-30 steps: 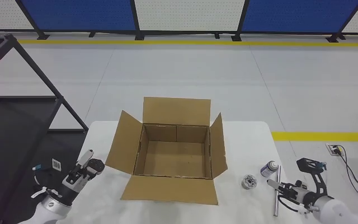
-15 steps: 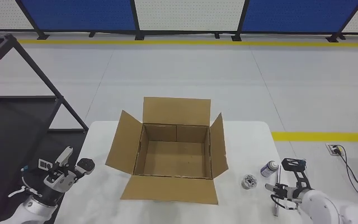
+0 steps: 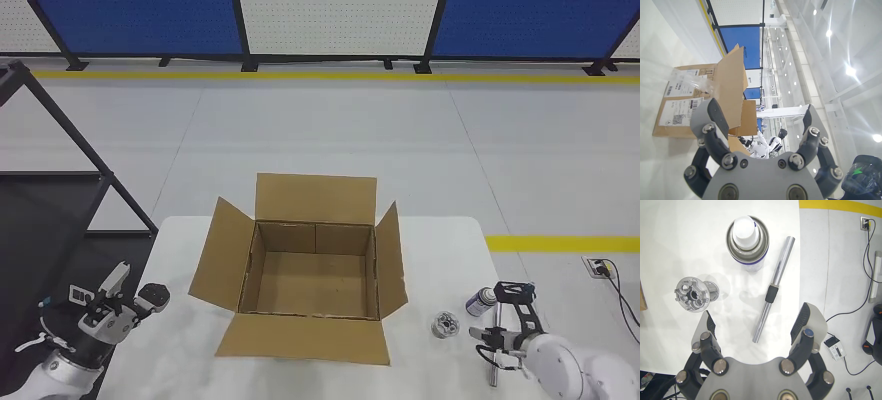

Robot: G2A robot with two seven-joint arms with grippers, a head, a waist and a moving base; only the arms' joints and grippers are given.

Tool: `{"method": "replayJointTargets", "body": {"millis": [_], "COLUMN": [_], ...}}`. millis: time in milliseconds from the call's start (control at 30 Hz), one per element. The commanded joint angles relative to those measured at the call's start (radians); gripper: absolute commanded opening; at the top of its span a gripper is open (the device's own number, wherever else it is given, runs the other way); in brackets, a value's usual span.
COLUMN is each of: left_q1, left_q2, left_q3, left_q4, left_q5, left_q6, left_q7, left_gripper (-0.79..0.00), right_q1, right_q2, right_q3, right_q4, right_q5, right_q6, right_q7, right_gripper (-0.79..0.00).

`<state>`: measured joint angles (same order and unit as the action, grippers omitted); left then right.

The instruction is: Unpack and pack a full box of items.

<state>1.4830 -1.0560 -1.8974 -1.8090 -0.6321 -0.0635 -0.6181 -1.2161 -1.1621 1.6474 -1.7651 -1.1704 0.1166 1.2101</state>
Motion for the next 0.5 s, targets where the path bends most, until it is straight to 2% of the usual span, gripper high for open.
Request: {"method": "replayJointTargets", "body": {"millis": [0, 133, 167, 233, 333, 467], "left_q1": [0.001, 0.003, 0.003, 0.003, 0.003, 0.003], "left_q2": [0.0, 0.0, 0.0, 0.0, 0.0, 0.0], "left_q3": [-0.004, -0.006, -0.006, -0.006, -0.006, -0.006], "left_q4": [0.001, 0.0, 0.0, 0.0, 0.0, 0.0], "left_q5": [-0.01, -0.006, -0.006, -0.006, -0.006, -0.006], "left_q6": [0.003, 0.005, 0.005, 0.005, 0.005, 0.005], "left_q7": [0.001, 0.004, 0.004, 0.004, 0.004, 0.004], "left_gripper": [0.0, 0.0, 0.0, 0.0, 0.0, 0.0], "right_q1": [0.034, 0.087, 0.098, 0.115, 0.129, 0.137], "right_q2": [-0.001, -0.002, -0.002, -0.001, 0.0, 0.003], "right_q3": [-0.022, -0.051, -0.053, -0.055, -0.052, -0.044], "right_q4": [0.042, 0.112, 0.129, 0.155, 0.185, 0.21], "right_q5": [-0.018, -0.024, -0.021, -0.018, -0.01, -0.002], "right_q6": [0.012, 0.017, 0.017, 0.013, 0.009, 0.008], "right_q7": [0.008, 0.017, 0.019, 0.021, 0.02, 0.015], "right_gripper": [0.0, 0.0, -0.04, -0.2, -0.277, -0.323]}}
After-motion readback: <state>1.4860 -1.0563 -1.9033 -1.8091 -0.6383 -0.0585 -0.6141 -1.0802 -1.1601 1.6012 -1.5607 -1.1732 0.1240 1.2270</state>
